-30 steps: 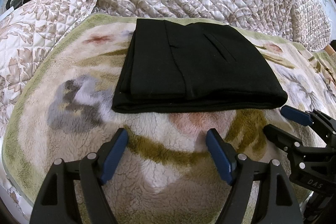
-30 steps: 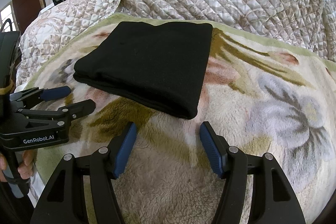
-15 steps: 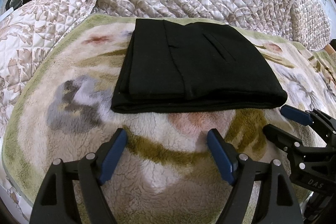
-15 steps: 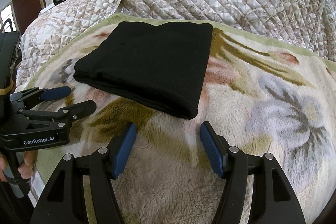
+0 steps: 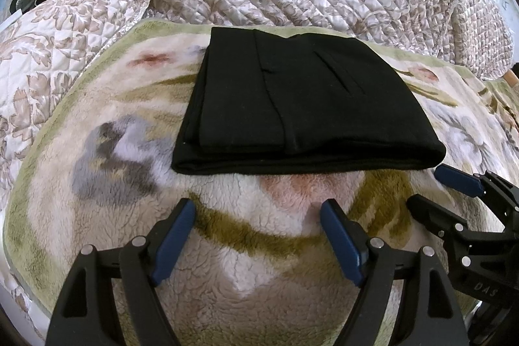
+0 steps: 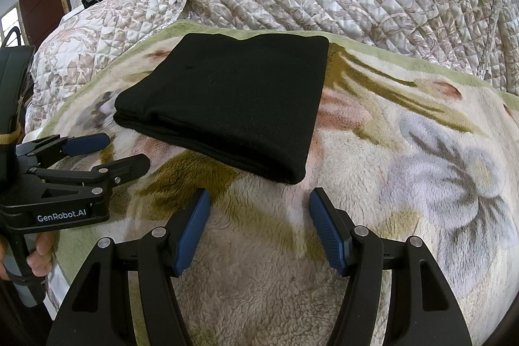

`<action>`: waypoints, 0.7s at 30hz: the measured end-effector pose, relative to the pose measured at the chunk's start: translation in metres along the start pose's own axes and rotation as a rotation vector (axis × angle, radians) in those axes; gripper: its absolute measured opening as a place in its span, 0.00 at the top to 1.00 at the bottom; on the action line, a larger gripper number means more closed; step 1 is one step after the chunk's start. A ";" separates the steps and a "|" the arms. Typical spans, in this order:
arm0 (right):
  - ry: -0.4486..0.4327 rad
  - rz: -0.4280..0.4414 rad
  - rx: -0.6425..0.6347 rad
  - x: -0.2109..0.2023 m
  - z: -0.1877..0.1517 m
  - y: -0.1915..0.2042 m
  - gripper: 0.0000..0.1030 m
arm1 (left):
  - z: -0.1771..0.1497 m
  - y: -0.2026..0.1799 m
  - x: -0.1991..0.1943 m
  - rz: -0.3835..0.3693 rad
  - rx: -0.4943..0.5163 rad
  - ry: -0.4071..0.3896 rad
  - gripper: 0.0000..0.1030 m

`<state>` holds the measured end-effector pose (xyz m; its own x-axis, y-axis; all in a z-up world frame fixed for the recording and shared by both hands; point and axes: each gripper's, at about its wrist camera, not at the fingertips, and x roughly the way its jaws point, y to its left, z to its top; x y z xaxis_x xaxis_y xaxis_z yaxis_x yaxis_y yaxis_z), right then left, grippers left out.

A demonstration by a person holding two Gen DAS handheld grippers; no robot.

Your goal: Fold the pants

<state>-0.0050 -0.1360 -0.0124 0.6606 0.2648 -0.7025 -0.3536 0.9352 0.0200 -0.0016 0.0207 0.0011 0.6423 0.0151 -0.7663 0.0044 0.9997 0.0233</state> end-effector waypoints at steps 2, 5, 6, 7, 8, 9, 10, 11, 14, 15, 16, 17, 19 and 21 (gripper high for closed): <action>0.000 0.000 0.000 0.000 0.000 0.000 0.38 | 0.000 0.000 0.001 0.001 -0.002 0.003 0.20; 0.000 0.000 0.000 0.000 0.000 0.001 0.38 | 0.002 0.001 0.001 0.000 -0.003 0.007 0.20; 0.000 0.000 0.000 0.000 0.000 0.000 0.38 | 0.002 0.002 0.002 -0.001 -0.004 0.008 0.20; 0.000 0.000 0.000 0.000 0.000 0.000 0.38 | 0.002 0.002 0.001 -0.002 -0.006 0.009 0.20; 0.000 0.000 0.000 0.000 0.000 0.000 0.38 | 0.002 0.002 0.002 -0.002 -0.007 0.008 0.20; 0.000 0.000 0.000 0.000 0.000 0.000 0.38 | 0.002 0.002 0.002 -0.002 -0.006 0.008 0.20; 0.000 0.000 0.000 0.000 0.000 0.000 0.38 | 0.002 0.002 0.002 -0.002 -0.006 0.008 0.20; 0.000 0.000 0.000 0.000 0.000 0.000 0.38 | 0.002 0.002 0.002 -0.002 -0.007 0.009 0.20; 0.000 0.000 0.000 0.000 0.000 0.000 0.38 | 0.002 0.002 0.002 -0.005 -0.009 0.009 0.19; 0.000 0.000 0.000 0.000 0.000 0.000 0.38 | 0.002 0.002 0.002 -0.006 -0.010 0.010 0.19; 0.000 0.000 0.000 0.000 0.000 0.001 0.38 | 0.002 0.003 0.003 -0.008 -0.011 0.012 0.18; 0.000 0.000 0.000 0.000 0.000 0.001 0.38 | 0.003 0.003 0.003 -0.009 -0.011 0.013 0.18; 0.000 0.001 0.000 0.000 0.000 0.000 0.38 | 0.003 0.003 0.003 -0.011 -0.013 0.015 0.18; 0.000 0.000 0.000 0.000 0.000 0.000 0.38 | 0.003 0.003 0.003 -0.009 -0.012 0.015 0.18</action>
<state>-0.0051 -0.1360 -0.0127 0.6609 0.2649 -0.7022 -0.3538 0.9351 0.0198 0.0028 0.0234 0.0010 0.6308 0.0066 -0.7759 0.0006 1.0000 0.0090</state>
